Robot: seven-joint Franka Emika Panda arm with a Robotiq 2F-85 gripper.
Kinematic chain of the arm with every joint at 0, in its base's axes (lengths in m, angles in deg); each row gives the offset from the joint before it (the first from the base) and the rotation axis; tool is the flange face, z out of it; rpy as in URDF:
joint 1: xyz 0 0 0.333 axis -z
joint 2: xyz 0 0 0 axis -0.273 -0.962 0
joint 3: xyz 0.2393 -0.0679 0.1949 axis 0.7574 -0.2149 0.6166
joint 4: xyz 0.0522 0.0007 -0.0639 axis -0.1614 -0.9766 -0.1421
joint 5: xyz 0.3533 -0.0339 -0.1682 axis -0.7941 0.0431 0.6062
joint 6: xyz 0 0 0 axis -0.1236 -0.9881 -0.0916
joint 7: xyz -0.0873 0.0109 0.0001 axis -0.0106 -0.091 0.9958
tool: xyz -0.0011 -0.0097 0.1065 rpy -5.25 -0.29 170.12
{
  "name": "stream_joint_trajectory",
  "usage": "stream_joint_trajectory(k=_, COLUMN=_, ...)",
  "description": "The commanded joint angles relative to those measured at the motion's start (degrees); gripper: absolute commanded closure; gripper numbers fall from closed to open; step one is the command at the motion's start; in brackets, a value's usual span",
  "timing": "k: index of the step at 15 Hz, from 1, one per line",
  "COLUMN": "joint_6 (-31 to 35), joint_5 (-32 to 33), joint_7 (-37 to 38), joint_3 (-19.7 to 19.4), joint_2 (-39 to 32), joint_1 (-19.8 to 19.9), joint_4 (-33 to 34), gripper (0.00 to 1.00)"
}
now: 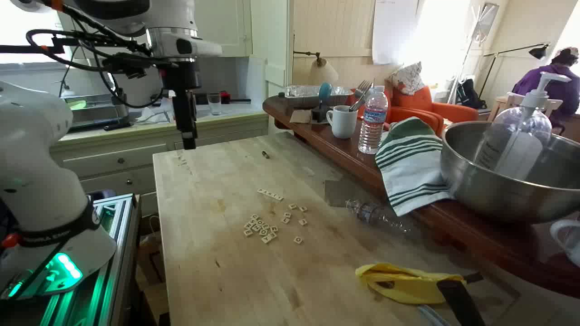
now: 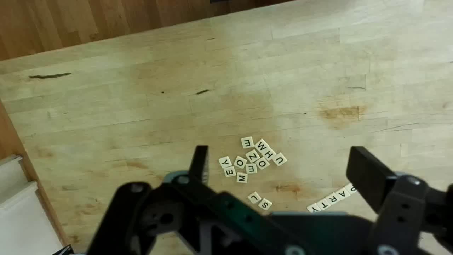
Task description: Create the word 'Later' using the letter tiles on the tabletop.
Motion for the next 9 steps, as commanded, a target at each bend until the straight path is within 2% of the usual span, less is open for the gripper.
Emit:
stream_joint_trajectory(k=1, joint_6=-0.2, joint_5=0.4, joint_7=0.4, joint_3=-0.5, joint_2=-0.1, joint_1=-0.6, joint_4=-0.2, gripper=0.0)
stream_joint_trajectory(k=6, joint_6=-0.2, joint_5=0.4, joint_7=0.4, joint_3=-0.5, joint_2=-0.3, joint_1=-0.6, joint_4=-0.6, gripper=0.0)
stream_joint_trajectory(k=9, joint_6=6.3, joint_5=-0.8, joint_7=-2.3, joint_3=-1.0, joint_2=-5.2, joint_1=-3.5, joint_4=-0.2, gripper=0.0)
